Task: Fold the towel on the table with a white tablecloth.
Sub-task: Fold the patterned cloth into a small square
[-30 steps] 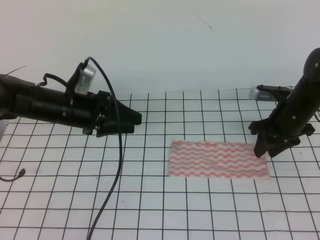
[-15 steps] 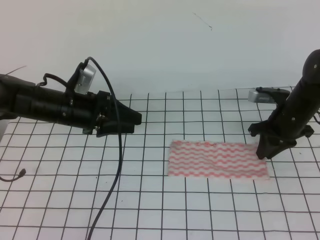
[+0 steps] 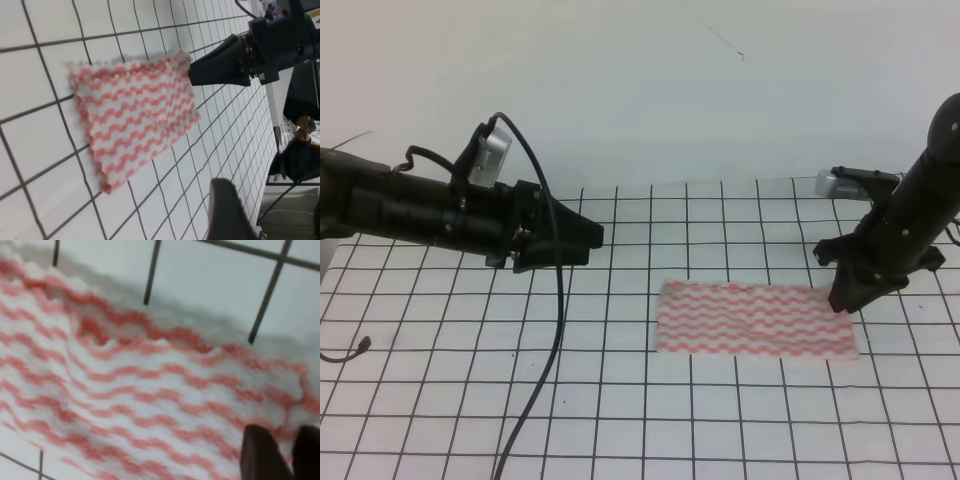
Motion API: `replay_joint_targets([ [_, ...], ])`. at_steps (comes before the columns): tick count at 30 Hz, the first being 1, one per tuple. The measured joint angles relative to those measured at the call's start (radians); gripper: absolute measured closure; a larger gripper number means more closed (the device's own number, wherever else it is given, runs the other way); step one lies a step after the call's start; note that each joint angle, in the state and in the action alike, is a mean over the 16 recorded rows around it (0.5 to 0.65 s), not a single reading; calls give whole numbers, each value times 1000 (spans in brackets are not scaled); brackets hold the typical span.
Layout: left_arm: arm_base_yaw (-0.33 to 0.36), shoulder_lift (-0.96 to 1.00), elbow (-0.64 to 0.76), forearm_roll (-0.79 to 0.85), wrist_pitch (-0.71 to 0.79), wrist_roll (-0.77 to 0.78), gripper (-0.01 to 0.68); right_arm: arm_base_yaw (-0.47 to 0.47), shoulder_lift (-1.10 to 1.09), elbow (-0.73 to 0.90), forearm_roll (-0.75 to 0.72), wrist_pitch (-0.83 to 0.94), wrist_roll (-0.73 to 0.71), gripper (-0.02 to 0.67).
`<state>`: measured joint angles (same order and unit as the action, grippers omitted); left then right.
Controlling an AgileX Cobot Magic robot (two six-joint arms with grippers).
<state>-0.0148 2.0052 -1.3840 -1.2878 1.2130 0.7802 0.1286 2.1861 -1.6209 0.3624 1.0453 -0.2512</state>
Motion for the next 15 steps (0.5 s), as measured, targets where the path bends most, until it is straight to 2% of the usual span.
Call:
replay_joint_targets([
  [10, 0, -1, 0, -1, 0, 1, 328, 0, 0, 0, -11, 5, 23, 326],
  [15, 0, -1, 0, -2, 0, 1, 328, 0, 0, 0, -9, 2, 26, 303],
])
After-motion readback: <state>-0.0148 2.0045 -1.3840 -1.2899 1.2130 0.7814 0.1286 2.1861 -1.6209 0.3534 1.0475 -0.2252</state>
